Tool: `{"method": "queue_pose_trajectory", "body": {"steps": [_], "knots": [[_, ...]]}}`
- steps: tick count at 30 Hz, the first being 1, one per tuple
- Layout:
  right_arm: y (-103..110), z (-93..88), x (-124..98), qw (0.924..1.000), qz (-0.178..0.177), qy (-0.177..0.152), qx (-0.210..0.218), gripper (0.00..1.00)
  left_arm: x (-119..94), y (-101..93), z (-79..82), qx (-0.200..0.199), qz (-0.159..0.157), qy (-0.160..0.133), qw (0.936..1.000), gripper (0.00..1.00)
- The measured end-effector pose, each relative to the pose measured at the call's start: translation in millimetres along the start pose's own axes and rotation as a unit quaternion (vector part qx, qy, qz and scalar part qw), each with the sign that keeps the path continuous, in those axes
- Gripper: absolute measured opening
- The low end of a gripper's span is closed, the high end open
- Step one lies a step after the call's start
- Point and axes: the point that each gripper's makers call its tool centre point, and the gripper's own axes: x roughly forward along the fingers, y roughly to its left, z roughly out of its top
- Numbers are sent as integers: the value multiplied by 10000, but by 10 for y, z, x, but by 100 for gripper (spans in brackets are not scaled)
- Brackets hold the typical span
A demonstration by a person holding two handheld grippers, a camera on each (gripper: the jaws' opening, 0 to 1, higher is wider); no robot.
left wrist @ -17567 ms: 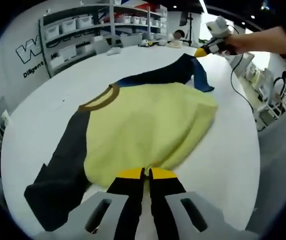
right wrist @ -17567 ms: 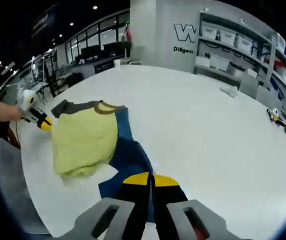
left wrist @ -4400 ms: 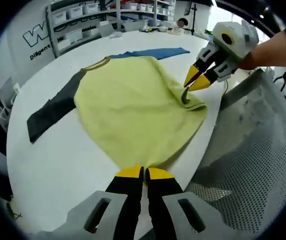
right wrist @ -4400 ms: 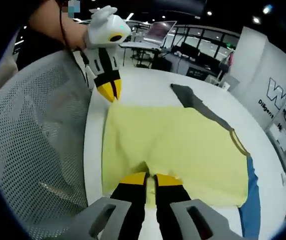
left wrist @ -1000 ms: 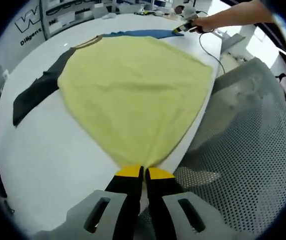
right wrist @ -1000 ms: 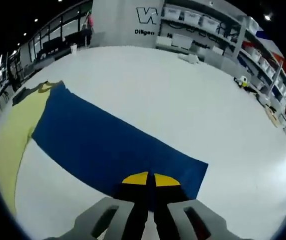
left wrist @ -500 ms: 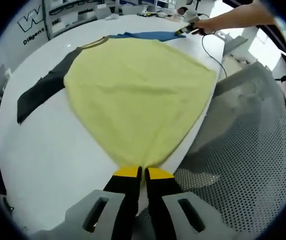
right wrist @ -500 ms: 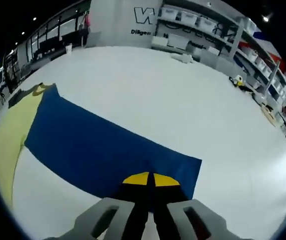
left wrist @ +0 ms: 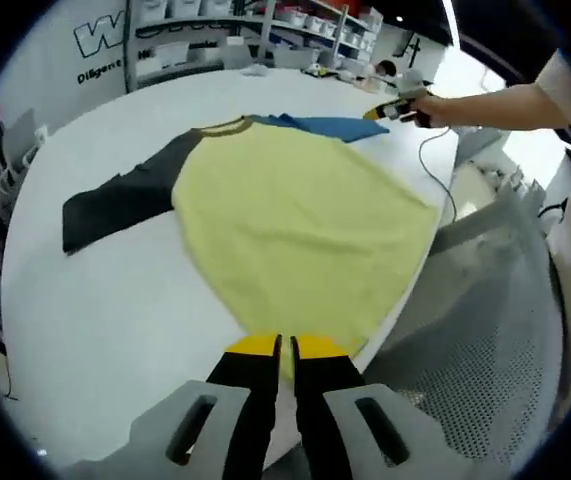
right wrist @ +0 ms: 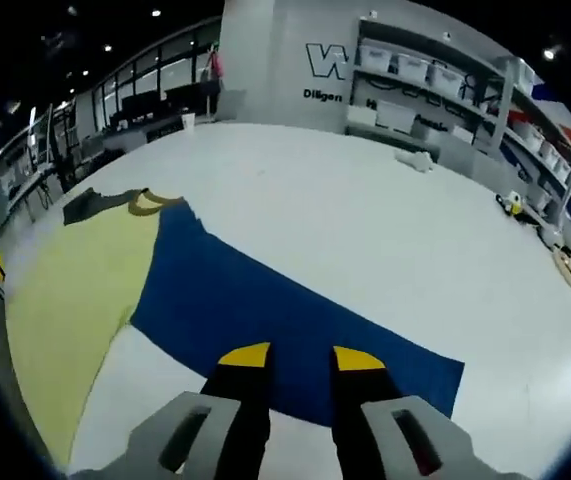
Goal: Fold the garment on the visible template until the final outline fits inside the template.
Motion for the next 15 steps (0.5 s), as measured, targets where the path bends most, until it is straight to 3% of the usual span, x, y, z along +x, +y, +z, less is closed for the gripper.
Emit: {"method": "queue_pose_trajectory", "body": {"steps": [4,7,15], "knots": [[505,115,-63,9989,389,-195,-154,22,-18,233,80,109,225,-73,9997,4],[745,142,-95,9979,556,-241,-215,24,25,512,207,-16,437,-261,9987,8],[1425,119,-200,9921,1106,-415,-413,28,43,1598,606,-647,1184,-878,9870,16]]}}
